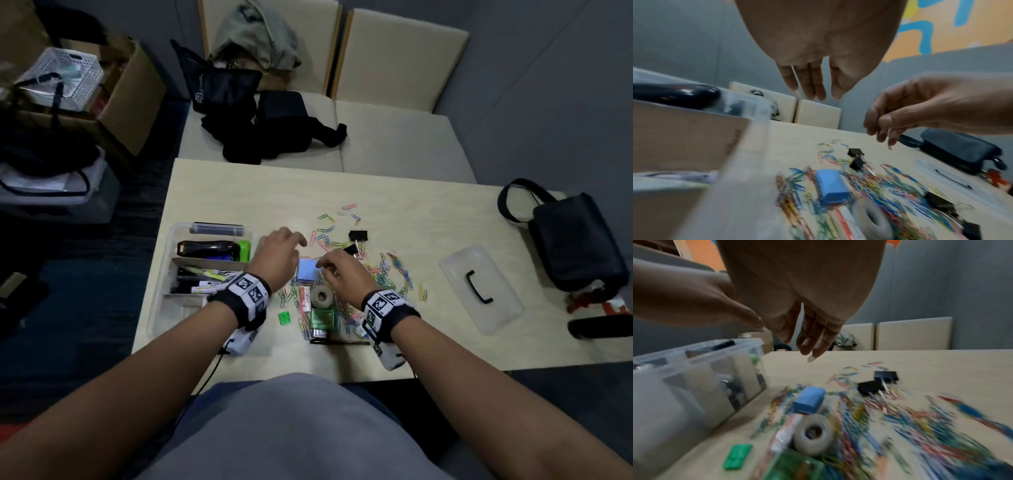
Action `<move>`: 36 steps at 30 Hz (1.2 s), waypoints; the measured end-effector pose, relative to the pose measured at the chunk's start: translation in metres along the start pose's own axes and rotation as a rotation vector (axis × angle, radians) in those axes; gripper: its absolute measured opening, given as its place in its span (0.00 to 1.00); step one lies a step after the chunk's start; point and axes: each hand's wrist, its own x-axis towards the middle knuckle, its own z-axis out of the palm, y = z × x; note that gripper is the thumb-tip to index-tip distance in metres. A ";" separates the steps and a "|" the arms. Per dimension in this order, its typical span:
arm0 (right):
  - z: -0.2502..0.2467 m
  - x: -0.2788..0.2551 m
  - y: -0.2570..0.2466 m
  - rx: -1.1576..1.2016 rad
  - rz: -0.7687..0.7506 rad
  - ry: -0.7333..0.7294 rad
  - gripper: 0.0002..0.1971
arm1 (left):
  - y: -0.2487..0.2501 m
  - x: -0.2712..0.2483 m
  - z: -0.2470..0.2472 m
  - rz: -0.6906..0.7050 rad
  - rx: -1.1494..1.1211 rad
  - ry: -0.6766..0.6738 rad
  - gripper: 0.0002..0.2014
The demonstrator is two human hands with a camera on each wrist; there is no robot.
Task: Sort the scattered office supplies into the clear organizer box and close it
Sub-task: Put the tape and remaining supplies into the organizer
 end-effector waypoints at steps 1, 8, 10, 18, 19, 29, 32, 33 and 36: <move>-0.001 -0.005 0.011 -0.026 0.021 -0.021 0.08 | 0.008 -0.001 0.007 0.008 -0.006 -0.056 0.14; 0.006 -0.037 0.064 -0.162 0.041 -0.204 0.05 | 0.031 -0.010 0.061 0.016 0.195 -0.473 0.09; 0.015 -0.045 0.074 -0.219 0.016 -0.300 0.05 | 0.034 -0.014 0.073 0.002 0.239 -0.538 0.09; 0.060 -0.058 0.089 -0.382 -0.171 -0.439 0.13 | 0.025 -0.024 0.105 -0.175 0.249 -0.662 0.10; 0.062 -0.058 0.090 -0.397 -0.187 -0.440 0.13 | 0.025 -0.024 0.107 -0.190 0.245 -0.664 0.09; 0.053 -0.046 0.103 -0.268 -0.258 -0.466 0.08 | 0.017 -0.007 0.112 -0.341 0.164 -0.403 0.06; 0.045 -0.042 0.109 -0.204 -0.245 -0.451 0.07 | 0.018 0.008 0.110 -0.349 0.174 -0.289 0.14; 0.043 -0.041 0.111 -0.191 -0.244 -0.447 0.07 | 0.018 0.013 0.111 -0.333 0.188 -0.274 0.18; 0.040 -0.040 0.111 -0.167 -0.233 -0.439 0.07 | 0.017 0.022 0.115 -0.291 0.258 -0.287 0.30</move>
